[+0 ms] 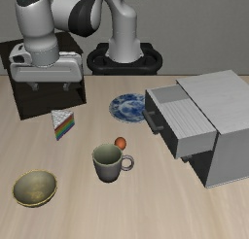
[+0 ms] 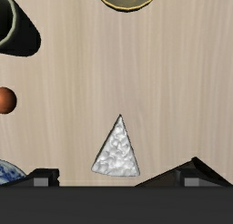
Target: Pick up the cake and place it on the top of the cabinet
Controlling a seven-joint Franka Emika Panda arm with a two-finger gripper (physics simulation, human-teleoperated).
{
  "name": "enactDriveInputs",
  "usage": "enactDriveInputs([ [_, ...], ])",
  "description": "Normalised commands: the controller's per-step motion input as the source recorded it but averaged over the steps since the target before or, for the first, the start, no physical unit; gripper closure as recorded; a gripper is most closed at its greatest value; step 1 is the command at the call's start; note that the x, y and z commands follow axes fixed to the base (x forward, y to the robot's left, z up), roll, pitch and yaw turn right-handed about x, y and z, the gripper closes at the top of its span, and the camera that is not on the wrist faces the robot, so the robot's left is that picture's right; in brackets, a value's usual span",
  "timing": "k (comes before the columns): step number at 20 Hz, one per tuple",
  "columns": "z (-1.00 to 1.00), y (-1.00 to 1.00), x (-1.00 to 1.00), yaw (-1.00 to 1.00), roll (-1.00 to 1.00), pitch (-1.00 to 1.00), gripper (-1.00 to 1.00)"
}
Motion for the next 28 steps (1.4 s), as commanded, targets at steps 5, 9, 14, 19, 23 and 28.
enactDriveInputs([
  [5, -1.0, 0.0, 0.0, 0.0, 0.0, 0.0, -1.0],
  [9, -1.0, 0.0, 0.0, 0.0, 0.0, 0.0, -1.0],
  [14, -1.0, 0.0, 0.0, 0.0, 0.0, 0.0, -1.0],
  [19, 0.0, 0.2, -0.8, 0.0, 0.0, 0.0, -1.0],
  [23, -0.25, 0.0, 0.0, 0.0, 0.0, 0.0, 1.0],
  [28, 0.0, 0.0, 0.0, 0.0, 0.0, 0.0, 1.0],
])
